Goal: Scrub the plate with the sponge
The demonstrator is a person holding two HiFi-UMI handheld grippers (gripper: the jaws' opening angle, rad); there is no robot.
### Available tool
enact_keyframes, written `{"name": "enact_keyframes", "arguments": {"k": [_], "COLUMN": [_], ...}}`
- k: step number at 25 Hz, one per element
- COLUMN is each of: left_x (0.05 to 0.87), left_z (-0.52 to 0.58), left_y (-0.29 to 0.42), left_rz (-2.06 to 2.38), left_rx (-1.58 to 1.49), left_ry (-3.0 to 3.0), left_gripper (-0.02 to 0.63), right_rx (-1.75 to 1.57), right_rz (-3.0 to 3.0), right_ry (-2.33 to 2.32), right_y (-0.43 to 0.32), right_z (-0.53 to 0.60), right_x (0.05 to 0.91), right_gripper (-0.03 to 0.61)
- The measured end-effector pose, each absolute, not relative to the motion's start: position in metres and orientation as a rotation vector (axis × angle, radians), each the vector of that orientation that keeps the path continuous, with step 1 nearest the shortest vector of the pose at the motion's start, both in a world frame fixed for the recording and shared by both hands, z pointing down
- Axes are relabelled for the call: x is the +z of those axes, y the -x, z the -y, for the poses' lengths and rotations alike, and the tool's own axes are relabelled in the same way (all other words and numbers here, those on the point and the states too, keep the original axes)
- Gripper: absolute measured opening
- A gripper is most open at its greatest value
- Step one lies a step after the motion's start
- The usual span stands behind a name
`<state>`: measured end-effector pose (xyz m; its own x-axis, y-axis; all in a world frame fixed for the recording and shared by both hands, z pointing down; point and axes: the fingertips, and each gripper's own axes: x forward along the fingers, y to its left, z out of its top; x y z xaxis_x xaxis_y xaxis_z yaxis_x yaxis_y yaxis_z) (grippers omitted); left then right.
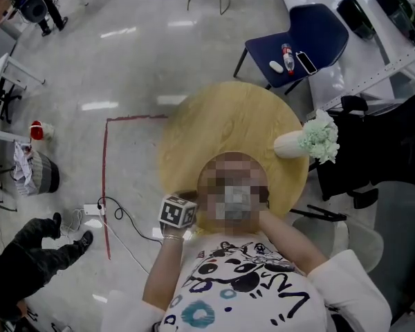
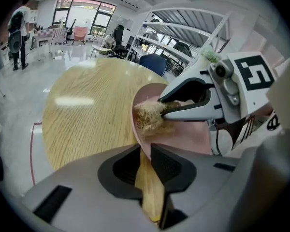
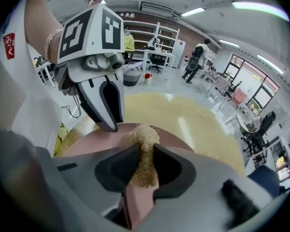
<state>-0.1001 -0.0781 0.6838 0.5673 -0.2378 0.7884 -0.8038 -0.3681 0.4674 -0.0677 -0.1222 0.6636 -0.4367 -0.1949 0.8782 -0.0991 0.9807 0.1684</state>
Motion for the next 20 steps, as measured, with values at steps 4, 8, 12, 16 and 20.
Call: {"name": "enact_keyframes", "arguments": {"k": [4, 8, 12, 16, 20], "left_x": [0.676, 0.675, 0.673, 0.673, 0.672], "left_z": [0.087, 0.097, 0.099, 0.102, 0.104], "left_y": [0.104, 0.103, 0.106, 0.107, 0.105], "left_rz": [0.907, 0.924, 0.958, 1.006, 1.035], "left_rx": [0.732, 0.752, 0.754, 0.735, 0.724], "left_ry": [-1.893, -1.899, -1.897, -1.890, -1.887], "left_gripper": [0.072, 0.058, 0.051, 0.044, 0.037], "right_rx": [-0.133, -0.106, -0.114, -0.179, -0.183], "right_rz": [1.993, 1.976, 1.919, 1.813, 1.756], "right_ry": [-0.216, -0.260, -0.317, -0.332, -0.312], "right_y": [0.067, 0.054, 0.037, 0.009, -0.016], "right_z": [0.131, 0.143, 0.161, 0.175, 0.174], "right_x": [0.665, 0.667, 0.668, 0.670, 0.669], "right_gripper": [0.098, 0.097, 0.095, 0.094, 0.092]}}
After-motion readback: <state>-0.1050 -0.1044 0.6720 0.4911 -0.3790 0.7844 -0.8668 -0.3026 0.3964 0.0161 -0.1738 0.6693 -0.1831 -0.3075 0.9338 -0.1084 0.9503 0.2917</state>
